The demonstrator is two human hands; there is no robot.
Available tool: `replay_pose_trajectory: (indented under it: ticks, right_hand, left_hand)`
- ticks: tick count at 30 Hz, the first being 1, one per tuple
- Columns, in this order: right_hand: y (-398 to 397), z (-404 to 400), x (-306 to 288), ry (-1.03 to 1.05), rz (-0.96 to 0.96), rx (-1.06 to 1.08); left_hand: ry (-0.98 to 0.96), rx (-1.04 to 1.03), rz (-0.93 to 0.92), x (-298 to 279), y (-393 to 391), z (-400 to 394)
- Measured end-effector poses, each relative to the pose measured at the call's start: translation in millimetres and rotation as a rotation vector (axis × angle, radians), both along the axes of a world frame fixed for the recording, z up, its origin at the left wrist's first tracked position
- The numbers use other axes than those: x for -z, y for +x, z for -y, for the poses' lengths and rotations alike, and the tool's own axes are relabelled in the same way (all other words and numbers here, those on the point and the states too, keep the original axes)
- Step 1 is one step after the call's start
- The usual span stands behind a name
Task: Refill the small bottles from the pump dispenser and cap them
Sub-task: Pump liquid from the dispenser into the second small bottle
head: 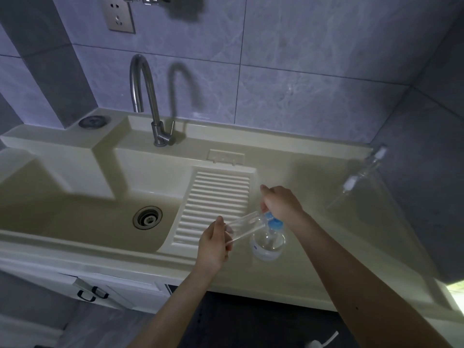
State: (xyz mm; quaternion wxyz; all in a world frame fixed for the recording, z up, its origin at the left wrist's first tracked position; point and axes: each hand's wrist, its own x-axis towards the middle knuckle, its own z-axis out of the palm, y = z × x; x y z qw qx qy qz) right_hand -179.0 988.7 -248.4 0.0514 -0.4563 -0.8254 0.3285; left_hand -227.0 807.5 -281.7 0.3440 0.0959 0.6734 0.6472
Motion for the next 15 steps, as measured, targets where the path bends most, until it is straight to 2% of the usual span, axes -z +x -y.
replay_pose_trajectory:
  ticks: [6,12,15]
  right_hand:
    - [1.4,1.7,6.3,0.024,0.072,-0.01]
    - [4.5,0.6,-3.4,-0.115,-0.067,-0.02]
    - [4.0,-0.9,-6.1,-0.098,-0.067,-0.01]
  left_hand:
    - [-0.021,0.004,0.002,6.4,3.4,-2.5]
    - [0.041,-0.014,-0.025,0.9,4.2,-0.7]
    - [0.047,-0.025,-0.022,-0.4,5.5,-1.8]
